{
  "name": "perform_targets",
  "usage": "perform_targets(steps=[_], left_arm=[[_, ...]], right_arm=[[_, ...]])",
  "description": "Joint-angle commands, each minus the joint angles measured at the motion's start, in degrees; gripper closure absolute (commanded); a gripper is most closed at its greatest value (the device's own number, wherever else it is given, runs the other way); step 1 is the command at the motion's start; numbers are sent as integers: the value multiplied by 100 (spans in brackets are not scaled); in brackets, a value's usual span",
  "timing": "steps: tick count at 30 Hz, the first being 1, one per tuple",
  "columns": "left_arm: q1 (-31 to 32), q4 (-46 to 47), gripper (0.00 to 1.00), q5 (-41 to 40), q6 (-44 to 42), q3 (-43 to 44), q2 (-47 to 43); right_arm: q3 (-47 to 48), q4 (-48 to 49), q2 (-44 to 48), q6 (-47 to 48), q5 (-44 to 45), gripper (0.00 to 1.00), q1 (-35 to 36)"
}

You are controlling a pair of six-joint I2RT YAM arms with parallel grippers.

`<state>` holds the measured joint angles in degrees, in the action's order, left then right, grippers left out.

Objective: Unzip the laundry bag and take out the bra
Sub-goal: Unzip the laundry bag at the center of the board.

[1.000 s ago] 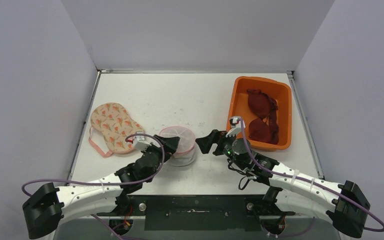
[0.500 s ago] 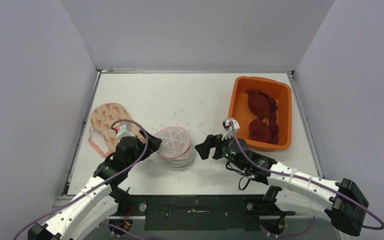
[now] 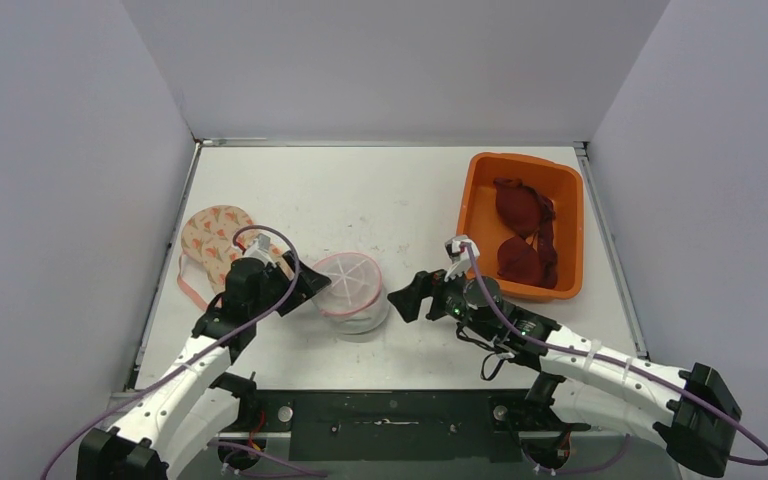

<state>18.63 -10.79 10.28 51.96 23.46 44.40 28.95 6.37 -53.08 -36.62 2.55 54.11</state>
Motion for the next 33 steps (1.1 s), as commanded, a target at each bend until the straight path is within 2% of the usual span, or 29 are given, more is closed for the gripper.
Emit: perform_targets(steps=[1,4,9,12,14,18,24,29,33], left_arm=[[-67,925,29,395,-161,-136,434],[-90,999,34,381,-164,-226,599],[-114,1407,52,347,10,-447,341],[-109,1443,67,268,97,-521,42],[-106,1453,79,255,115,-527,-99],[-81,1455,100,228,389,-507,-364],[310,1626,100,-478,1497,-592,-974],[1239,1616,100,-1970,2181,-326,-1240],[2033,1784,100,-3188,2404,-77,-1034]], right_arm=[[-118,180,316,57,-90,0,47],[-161,109,438,82,-65,0,47],[-240,124,509,120,-91,0,55],[-321,255,545,121,-133,0,57],[-391,399,591,86,-96,6,63],[-633,1004,799,-219,-15,8,74],[-400,1626,448,-755,-104,7,69],[-88,2326,-283,-1187,-473,4,97],[138,2375,-598,-1119,-307,4,164]])
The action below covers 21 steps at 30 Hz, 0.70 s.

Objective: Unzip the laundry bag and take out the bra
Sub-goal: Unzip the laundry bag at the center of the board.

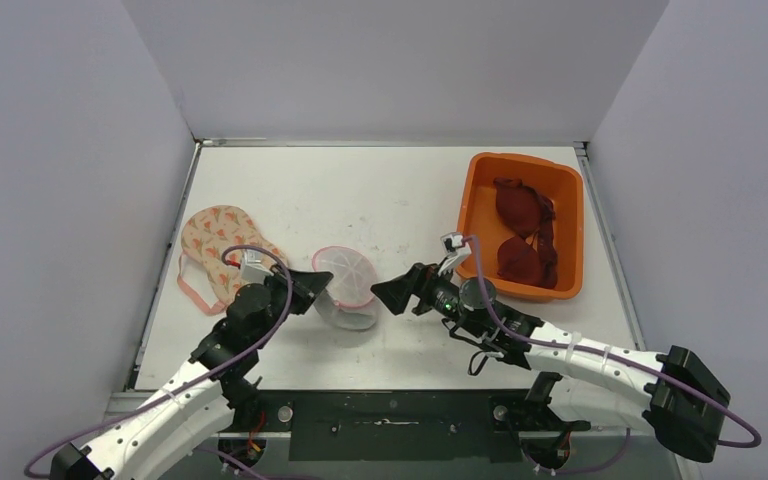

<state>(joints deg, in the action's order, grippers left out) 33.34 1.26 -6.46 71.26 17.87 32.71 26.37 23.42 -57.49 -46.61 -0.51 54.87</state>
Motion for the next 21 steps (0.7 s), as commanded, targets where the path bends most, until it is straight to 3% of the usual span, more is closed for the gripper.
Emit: perform_targets(steps=[1,4,9,15,21], left_arm=[[749,574,100,-1829,510,552,204],[1277,539,100,-2739,618,780,427],[1861,174,100,-3635,28,1766,975],[1921,-1312,100,-3875,176,2692,1550],[1792,-1793,100,-4082,787,2387,1306]], right_arm=[[424,641,-164,-43,109,4,106],[513,295,-32,365,676,4,166],[720,-588,339,1302,1877,6,200],[621,-666,826,1471,2193,10,160],[579,-669,752,1531,1934,10,-2]])
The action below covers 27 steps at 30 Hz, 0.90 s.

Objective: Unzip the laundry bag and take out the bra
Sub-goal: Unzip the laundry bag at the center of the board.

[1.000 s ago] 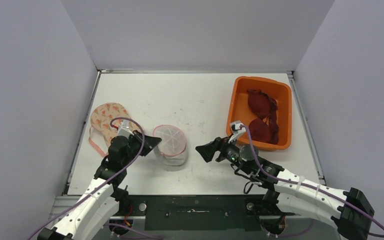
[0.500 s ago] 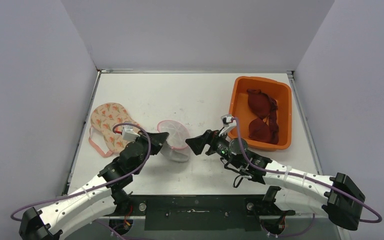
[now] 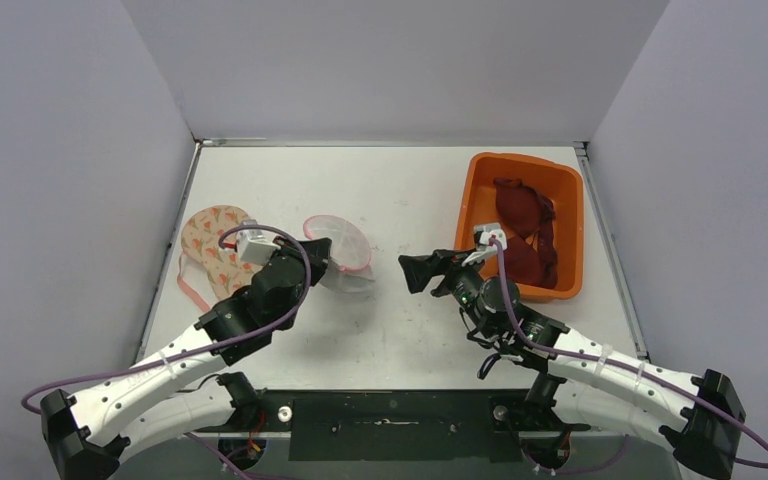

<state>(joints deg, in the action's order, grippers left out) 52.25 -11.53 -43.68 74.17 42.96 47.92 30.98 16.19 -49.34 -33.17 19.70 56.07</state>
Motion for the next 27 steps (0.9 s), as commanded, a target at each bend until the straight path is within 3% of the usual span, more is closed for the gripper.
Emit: perform_targets(steps=[1,5,11,17,22,27], left_arm=[[-174,-544,100,-272,745,-243,-310],[-817,215,100,930,686,-877,-571],[-1235,-81,100,2181,376,-425,61],[-1239,146,100,2611,286,-364,234],[-1226,566,100,2721,561,-733,102],[-1226,684,100,2660,876,-912,40]], right_arm=[[104,122,-115,168,-314,10,-164],[-48,678,-252,232,-1216,10,-197],[-112,1139,-468,132,-1530,10,-170],[-326,1518,-542,-298,-1202,10,-145],[-180,1213,-538,-283,-1466,9,-158],[-302,1632,-646,-480,-1894,2,-94]])
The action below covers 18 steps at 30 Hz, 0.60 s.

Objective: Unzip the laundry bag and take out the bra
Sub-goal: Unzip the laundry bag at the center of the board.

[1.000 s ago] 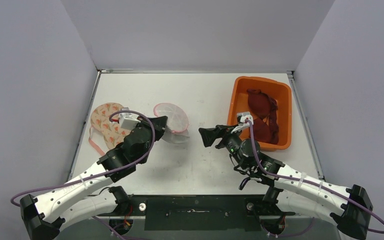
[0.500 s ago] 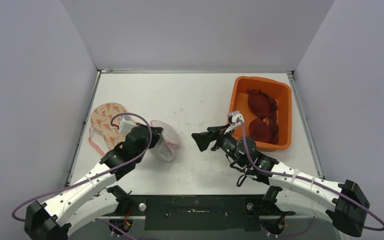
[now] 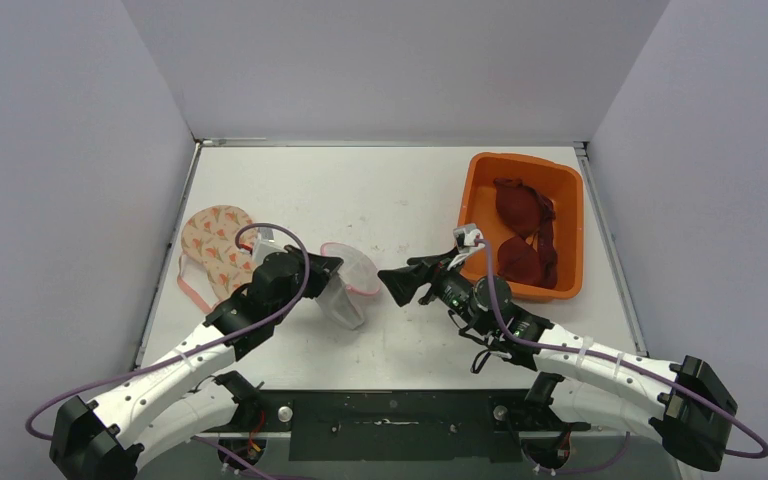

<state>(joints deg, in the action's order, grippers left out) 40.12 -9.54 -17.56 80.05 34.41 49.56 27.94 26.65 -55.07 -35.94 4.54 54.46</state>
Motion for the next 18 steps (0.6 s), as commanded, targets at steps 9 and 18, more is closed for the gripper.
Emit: perform_targets(steps=[9,18], left_arm=[[159,289,100,-382,619,8,-348],[183,44,100,-501,1087,186,-581]], right_arm=[[21,1157,-636,-808,-1008,18,179],[337,1234,-1113,-706,-1443,28,406]])
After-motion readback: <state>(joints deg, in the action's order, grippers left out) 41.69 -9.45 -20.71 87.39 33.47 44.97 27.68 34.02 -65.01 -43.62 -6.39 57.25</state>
